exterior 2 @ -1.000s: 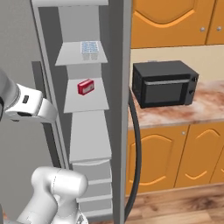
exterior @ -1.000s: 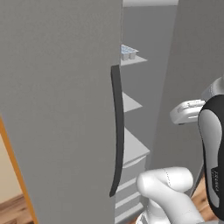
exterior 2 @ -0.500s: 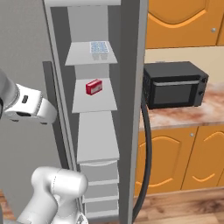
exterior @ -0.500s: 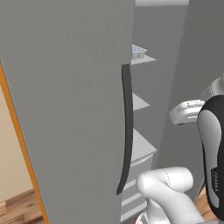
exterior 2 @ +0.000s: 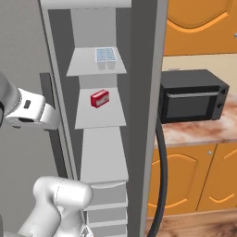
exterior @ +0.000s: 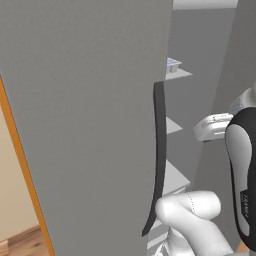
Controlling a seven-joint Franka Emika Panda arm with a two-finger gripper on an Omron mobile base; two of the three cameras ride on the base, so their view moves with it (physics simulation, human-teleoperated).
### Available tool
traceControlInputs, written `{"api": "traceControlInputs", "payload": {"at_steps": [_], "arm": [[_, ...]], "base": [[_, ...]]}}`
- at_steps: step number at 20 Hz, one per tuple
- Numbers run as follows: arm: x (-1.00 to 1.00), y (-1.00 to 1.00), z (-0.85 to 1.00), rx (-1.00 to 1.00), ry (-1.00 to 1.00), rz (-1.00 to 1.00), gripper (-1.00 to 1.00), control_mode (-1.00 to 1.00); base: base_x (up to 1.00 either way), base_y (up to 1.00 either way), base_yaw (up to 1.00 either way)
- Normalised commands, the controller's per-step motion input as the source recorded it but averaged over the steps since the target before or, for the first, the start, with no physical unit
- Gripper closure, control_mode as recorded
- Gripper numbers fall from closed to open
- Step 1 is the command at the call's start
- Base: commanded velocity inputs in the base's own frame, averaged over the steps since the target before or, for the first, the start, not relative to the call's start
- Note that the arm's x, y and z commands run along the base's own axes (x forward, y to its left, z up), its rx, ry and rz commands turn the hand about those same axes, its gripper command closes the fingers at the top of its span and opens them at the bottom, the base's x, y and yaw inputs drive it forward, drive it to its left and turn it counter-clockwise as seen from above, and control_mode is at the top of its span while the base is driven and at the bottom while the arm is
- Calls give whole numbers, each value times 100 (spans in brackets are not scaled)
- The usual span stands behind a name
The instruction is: Open the freezer door, pick up the ice cube tray from the freezer, and place it on the dining counter.
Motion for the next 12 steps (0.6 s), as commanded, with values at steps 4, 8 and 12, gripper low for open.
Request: {"api": "traceControlInputs", "payload": {"at_steps": [4, 8, 12], "arm": [[0, 0, 0, 0, 0, 0, -100, 100], [0, 0, 0, 0, 0, 0, -100, 100], [0, 0, 0, 0, 0, 0, -100, 100]], "base": [[43, -29, 0], [42, -37, -4], [44, -25, -8]]}}
